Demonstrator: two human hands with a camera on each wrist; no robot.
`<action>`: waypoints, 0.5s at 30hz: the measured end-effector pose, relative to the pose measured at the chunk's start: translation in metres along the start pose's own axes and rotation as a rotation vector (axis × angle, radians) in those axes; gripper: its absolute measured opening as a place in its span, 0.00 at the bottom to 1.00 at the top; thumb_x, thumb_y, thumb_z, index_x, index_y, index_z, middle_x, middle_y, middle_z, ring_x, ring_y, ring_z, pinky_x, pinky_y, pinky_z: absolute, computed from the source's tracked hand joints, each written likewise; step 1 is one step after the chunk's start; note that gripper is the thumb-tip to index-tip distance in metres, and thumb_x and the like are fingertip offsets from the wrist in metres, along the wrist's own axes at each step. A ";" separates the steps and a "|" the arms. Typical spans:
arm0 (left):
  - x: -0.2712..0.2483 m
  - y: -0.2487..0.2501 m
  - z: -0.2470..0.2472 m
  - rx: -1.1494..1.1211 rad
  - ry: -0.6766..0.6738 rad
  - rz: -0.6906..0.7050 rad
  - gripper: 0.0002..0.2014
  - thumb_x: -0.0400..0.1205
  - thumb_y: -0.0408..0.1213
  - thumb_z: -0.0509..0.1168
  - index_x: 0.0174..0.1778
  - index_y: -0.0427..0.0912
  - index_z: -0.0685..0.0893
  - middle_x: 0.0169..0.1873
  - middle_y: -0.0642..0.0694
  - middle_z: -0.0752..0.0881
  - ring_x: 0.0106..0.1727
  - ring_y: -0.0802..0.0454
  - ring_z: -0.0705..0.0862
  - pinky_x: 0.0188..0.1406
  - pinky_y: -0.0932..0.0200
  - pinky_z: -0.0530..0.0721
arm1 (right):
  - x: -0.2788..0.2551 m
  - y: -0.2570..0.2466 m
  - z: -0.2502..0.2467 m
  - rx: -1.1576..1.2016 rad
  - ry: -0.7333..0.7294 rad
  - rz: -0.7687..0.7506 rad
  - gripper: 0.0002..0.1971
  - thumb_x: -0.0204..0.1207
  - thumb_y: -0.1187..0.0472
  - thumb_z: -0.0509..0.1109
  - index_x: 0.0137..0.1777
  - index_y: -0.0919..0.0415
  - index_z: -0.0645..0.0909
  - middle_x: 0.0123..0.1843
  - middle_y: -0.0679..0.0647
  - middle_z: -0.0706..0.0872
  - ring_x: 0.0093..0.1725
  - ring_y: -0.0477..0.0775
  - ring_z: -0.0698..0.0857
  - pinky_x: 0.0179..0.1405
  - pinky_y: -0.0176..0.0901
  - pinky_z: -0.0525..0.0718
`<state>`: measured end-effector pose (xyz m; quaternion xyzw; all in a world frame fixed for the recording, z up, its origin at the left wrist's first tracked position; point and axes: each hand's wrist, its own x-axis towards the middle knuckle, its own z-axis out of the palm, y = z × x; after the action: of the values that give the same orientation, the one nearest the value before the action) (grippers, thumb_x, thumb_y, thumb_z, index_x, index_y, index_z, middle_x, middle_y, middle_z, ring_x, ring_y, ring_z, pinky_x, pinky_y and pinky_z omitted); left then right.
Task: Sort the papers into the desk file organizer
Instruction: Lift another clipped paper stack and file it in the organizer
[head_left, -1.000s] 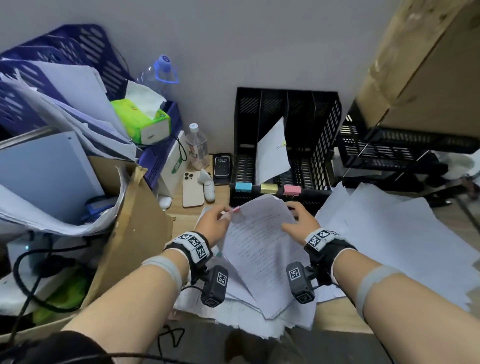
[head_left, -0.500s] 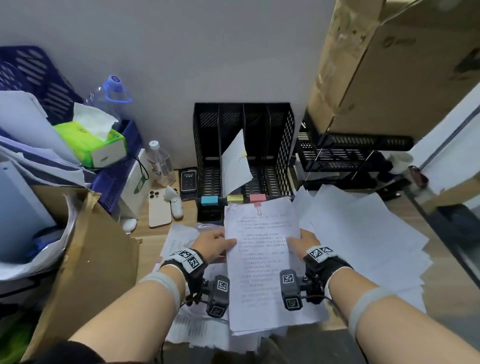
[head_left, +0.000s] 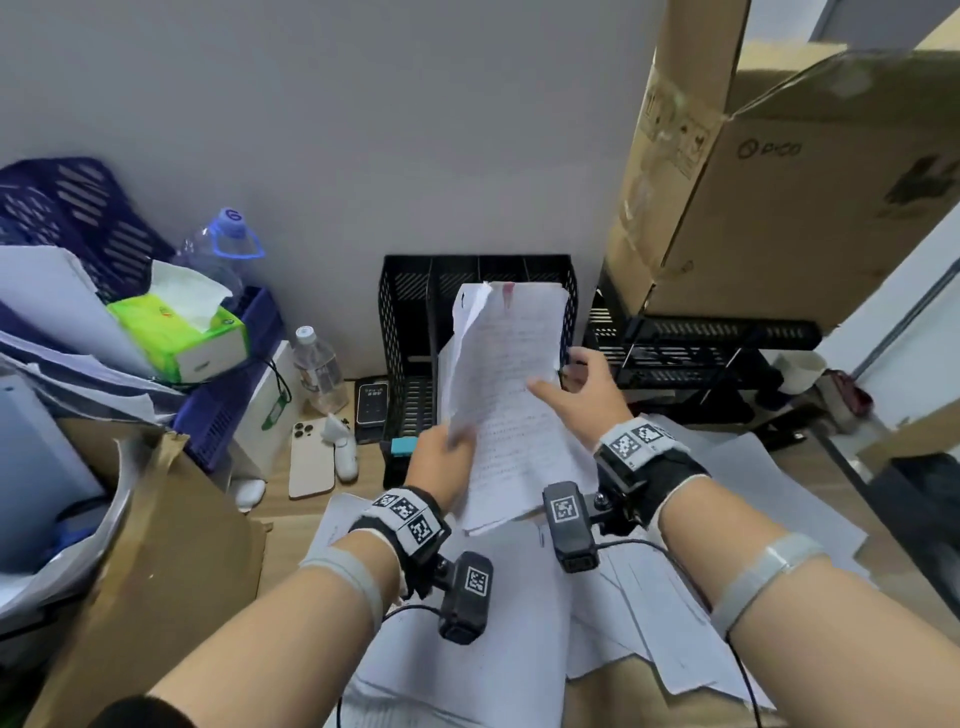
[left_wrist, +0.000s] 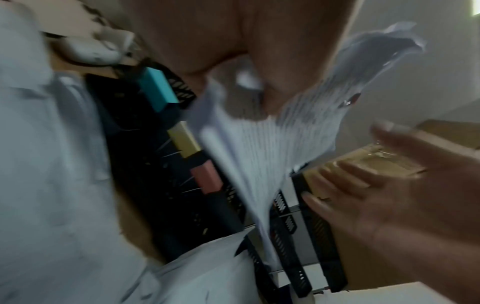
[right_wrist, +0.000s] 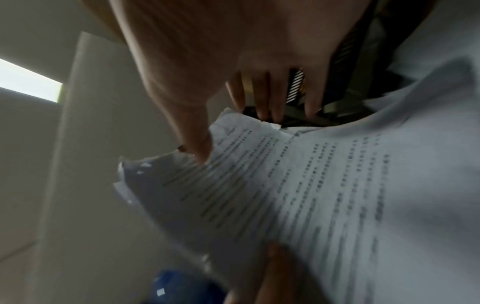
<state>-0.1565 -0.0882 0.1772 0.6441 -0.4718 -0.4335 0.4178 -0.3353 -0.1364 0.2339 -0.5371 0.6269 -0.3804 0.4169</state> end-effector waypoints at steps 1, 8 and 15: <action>0.003 0.009 0.003 0.015 0.053 0.070 0.11 0.88 0.38 0.62 0.43 0.41 0.87 0.42 0.43 0.91 0.45 0.43 0.89 0.40 0.56 0.86 | -0.001 -0.012 0.001 0.107 -0.144 0.014 0.49 0.63 0.45 0.82 0.80 0.51 0.59 0.69 0.52 0.73 0.67 0.49 0.76 0.67 0.53 0.80; 0.014 0.038 0.030 -0.031 0.027 0.376 0.34 0.84 0.21 0.52 0.84 0.56 0.70 0.77 0.55 0.75 0.73 0.61 0.76 0.78 0.64 0.74 | 0.010 -0.082 0.004 -0.019 -0.220 -0.037 0.34 0.72 0.53 0.76 0.75 0.63 0.68 0.58 0.59 0.86 0.55 0.60 0.88 0.48 0.54 0.91; 0.028 0.025 0.038 -0.030 -0.183 0.171 0.46 0.73 0.53 0.76 0.84 0.66 0.58 0.81 0.54 0.68 0.80 0.49 0.73 0.78 0.45 0.75 | 0.026 -0.095 -0.033 -0.203 -0.162 -0.130 0.18 0.80 0.71 0.58 0.68 0.62 0.75 0.52 0.56 0.80 0.53 0.57 0.80 0.52 0.44 0.77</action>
<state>-0.1938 -0.1249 0.1857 0.5532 -0.5545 -0.4603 0.4180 -0.3338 -0.1743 0.3309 -0.6448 0.5904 -0.2969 0.3841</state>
